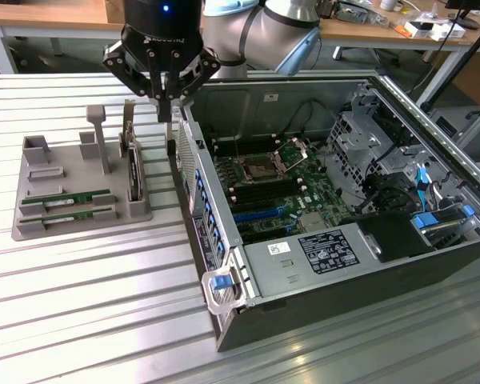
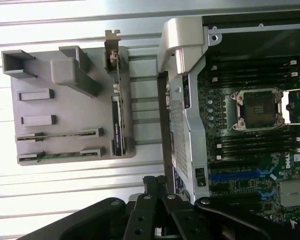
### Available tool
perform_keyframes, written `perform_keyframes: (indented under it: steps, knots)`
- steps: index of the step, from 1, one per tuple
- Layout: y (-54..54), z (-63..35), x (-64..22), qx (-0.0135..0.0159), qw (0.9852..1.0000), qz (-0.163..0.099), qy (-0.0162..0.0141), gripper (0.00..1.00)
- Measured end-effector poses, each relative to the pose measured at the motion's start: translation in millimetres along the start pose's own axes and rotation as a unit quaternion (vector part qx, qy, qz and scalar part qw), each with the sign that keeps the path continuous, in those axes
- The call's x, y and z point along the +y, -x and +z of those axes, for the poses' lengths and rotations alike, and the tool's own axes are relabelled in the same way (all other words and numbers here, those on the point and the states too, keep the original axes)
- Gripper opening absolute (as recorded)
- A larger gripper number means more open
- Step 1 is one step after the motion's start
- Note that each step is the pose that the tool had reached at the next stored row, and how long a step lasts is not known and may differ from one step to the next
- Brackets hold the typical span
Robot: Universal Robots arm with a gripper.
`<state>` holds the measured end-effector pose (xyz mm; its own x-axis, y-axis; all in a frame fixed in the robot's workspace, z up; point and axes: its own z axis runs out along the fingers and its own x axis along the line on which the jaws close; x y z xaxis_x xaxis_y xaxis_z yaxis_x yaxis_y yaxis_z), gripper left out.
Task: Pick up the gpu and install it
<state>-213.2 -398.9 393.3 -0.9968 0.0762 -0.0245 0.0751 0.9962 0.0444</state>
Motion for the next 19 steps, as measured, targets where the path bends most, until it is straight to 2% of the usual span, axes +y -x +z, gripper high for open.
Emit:
perform_keyframes:
  steps: [19]
  knots:
    - [-6.5, -0.2, -0.5, 0.0000, 1.0000, 0.000, 0.0000, 0.10]
